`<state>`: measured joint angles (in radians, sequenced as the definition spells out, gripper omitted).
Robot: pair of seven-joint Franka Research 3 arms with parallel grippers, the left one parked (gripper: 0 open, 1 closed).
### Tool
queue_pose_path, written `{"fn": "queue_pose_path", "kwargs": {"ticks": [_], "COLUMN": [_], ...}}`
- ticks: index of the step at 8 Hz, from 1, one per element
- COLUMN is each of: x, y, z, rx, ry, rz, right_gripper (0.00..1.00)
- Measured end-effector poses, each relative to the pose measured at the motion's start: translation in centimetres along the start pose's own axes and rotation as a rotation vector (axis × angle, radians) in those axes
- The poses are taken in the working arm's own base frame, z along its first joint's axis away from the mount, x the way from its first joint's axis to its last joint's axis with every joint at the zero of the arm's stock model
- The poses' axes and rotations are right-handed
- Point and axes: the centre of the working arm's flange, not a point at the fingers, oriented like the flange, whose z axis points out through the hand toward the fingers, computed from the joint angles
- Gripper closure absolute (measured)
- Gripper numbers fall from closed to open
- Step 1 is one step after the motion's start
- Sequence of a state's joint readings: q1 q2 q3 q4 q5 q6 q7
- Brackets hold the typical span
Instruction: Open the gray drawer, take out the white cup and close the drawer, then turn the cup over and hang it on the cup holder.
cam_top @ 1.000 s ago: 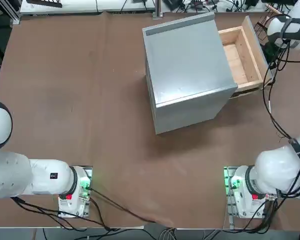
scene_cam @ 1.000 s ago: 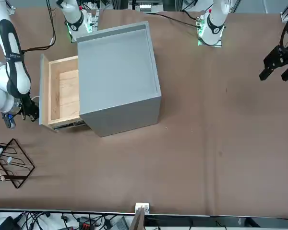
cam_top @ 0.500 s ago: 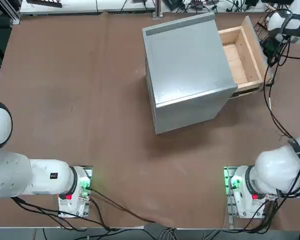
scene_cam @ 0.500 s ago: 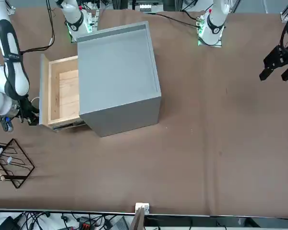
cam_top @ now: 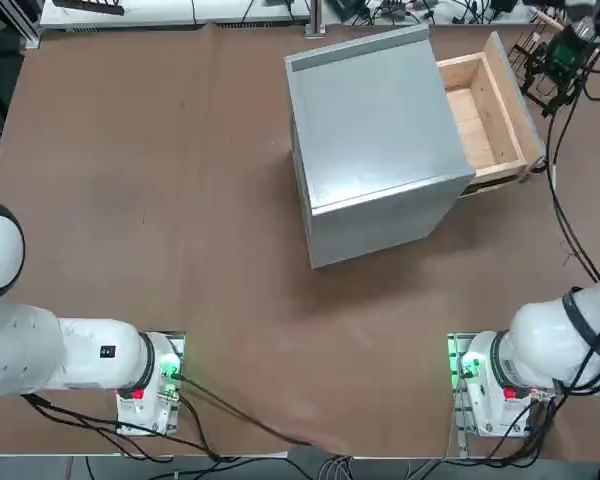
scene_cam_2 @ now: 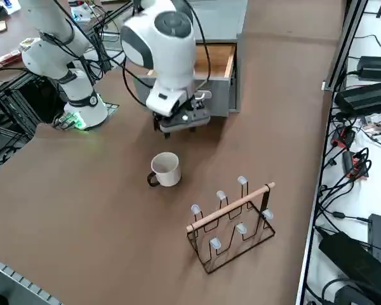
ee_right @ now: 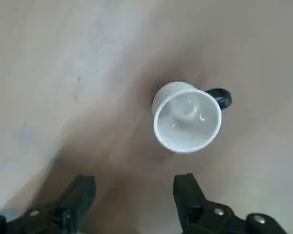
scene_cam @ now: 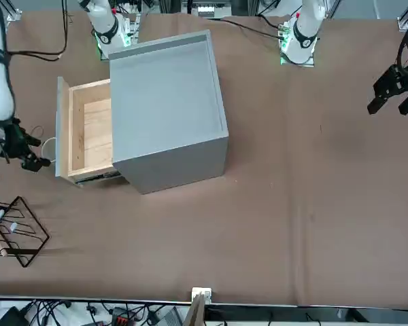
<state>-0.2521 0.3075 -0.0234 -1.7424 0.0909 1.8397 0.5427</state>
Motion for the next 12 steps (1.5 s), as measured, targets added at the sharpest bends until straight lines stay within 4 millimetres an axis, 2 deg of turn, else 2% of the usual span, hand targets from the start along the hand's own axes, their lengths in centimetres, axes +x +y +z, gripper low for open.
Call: {"fn": "queue_pose_path", "kwargs": {"ticks": [4,8,10,12], "x": [-2.1,-2.8,-3.2,-4.2], "y": [0.1,0.1,-0.4,-1.8], "z": [-2.6,-2.2,-1.9,-1.8], "rx": [0.049,0.088,0.09,0.086], "ry": [-0.055,-0.092,-0.096,-0.098], "rz": [-0.381,-0.626,-0.707,-0.791], "right_gripper": [0.01,0.02,0.21,0.64]}}
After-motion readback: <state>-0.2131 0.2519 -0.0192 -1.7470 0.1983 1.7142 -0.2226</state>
